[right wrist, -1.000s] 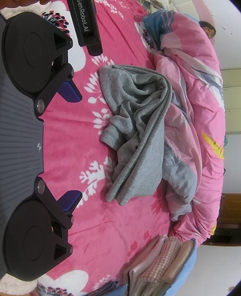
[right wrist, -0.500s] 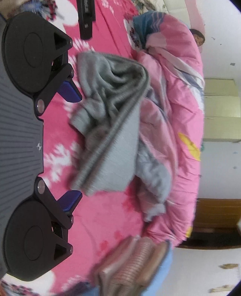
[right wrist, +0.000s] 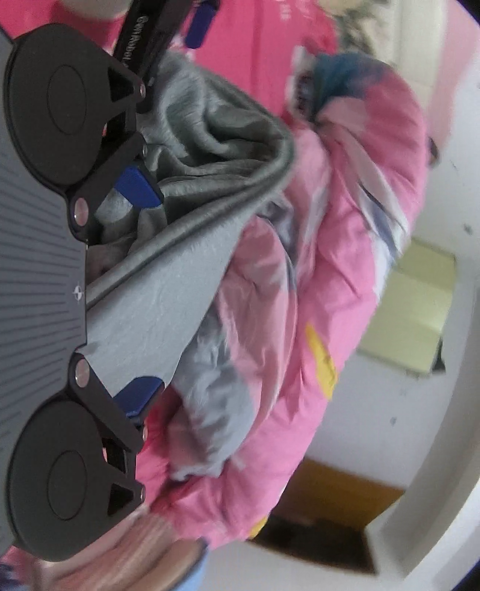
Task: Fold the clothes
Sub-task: 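Reach both tools to the grey sweatpants and close on the fabric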
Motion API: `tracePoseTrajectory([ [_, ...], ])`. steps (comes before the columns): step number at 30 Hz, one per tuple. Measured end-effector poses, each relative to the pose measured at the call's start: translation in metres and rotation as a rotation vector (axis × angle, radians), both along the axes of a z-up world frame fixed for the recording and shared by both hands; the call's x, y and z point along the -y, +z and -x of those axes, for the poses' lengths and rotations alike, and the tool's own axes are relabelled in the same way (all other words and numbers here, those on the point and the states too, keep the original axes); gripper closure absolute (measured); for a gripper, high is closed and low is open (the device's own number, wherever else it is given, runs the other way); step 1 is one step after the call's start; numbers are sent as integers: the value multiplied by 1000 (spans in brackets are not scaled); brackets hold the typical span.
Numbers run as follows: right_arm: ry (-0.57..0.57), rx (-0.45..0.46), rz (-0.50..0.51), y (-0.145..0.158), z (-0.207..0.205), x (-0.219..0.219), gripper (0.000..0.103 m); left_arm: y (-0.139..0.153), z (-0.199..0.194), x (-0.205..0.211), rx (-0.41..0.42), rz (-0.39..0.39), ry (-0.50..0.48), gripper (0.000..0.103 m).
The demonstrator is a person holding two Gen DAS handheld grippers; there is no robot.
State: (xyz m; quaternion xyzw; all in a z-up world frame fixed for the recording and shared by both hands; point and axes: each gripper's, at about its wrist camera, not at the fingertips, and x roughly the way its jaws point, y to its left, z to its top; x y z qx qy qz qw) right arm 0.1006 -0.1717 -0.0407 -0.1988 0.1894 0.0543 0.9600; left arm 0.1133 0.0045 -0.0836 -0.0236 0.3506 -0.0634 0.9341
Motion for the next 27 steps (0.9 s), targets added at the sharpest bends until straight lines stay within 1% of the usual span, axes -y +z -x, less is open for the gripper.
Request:
tracePoseTrajectory([
  [1,3,-19,17,-5,-7,-2,29,-2,-5,0,-10,15,-1,5],
  [2,6,-37,34,-10,-14,-4,34,-2,-8,0,-10,21,-2,6],
  [3,5,-44,42,-12,-17,-4,44,-2,-10,2,-5,20,-5,7],
  [4,-2,-33,36,-8,-16,-2,61,-1,-11,3,2,18,-9,12],
  [5,-10,-23,30,-5,-14,-1,70,-1,-10,4,8,21,-15,17],
  [6,-17,-13,23,-2,-13,1,81,0,-9,6,13,24,-22,25],
  [7,-26,2,13,3,-11,4,85,1,-8,7,20,22,-23,29],
  [8,-37,22,-2,10,-8,9,87,2,-6,9,27,18,-22,32],
  [10,-61,57,-28,26,-4,19,90,5,-3,11,42,11,-22,46],
  [11,-71,76,-41,34,-2,25,90,6,-1,12,50,9,-23,50],
  [13,-82,117,-55,50,6,33,92,11,0,14,53,-3,-43,67],
  [15,-90,161,-58,66,17,40,92,20,4,15,65,-15,-55,72],
  [16,-90,186,-51,73,25,42,92,25,6,15,71,-21,-60,74],
  [18,-96,233,-57,89,41,48,93,42,16,13,131,-37,-56,76],
  [22,-97,309,-122,121,82,64,93,78,34,12,264,-65,-57,77],
  [24,-97,318,-190,133,101,76,93,97,41,19,331,-72,-79,77],
  [25,-105,307,-244,138,110,87,93,106,45,22,365,-76,-90,77],
  [27,-134,257,-390,141,124,116,93,125,52,28,431,-83,-112,77],
])
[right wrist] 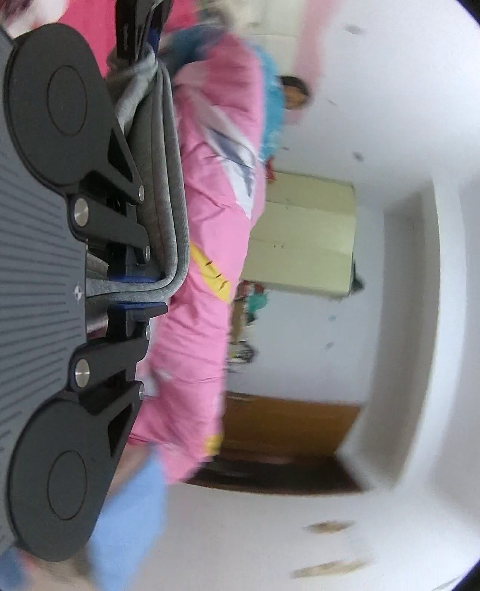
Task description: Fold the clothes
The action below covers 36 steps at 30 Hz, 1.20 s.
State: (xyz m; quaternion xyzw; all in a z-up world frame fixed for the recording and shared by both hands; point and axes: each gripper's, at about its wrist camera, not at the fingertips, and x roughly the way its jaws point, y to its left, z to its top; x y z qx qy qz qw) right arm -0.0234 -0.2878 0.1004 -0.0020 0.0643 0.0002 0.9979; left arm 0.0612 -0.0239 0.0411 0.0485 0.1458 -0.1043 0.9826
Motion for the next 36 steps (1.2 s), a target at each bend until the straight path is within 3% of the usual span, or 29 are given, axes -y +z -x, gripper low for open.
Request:
tracePoseTrajectory([
  [2,-16,-73,-162,-9,7,34,93,4,0,18,23,-31,-47,75],
  [5,-98,-186,-286,-40,8,75,93,-3,-10,52,14,-87,-141,73],
  [8,-193,-305,-313,-79,4,104,92,-25,-26,82,-74,-133,-227,71],
  [10,-218,-380,-283,-96,4,111,84,-38,-30,92,-119,-154,-242,70],
  [12,-211,-375,-251,-96,17,113,80,-42,-25,92,-110,-150,-240,67],
  [14,-205,-370,-219,-95,30,114,71,-44,-18,85,-118,-141,-231,57],
  [16,-174,-323,-169,-85,45,111,64,-43,-14,67,-166,-85,-201,18],
  [18,-116,-268,-109,-72,58,102,61,-42,-6,45,-205,-2,-172,0],
  [20,-34,-232,-47,-62,62,84,55,-45,-2,22,-239,81,-149,0],
  [22,74,-227,15,-60,58,60,41,-49,1,5,-289,134,-127,0],
  [28,356,-290,166,-85,13,-29,26,-77,11,-36,-445,305,-77,0],
  [31,363,-331,274,-108,-18,-67,26,-91,15,-49,-488,347,-60,0],
  [34,257,-333,423,-129,-50,-90,26,-99,19,-55,-469,344,-68,0],
  [36,212,-354,462,-140,-74,-96,28,-102,20,-56,-452,340,-72,0],
])
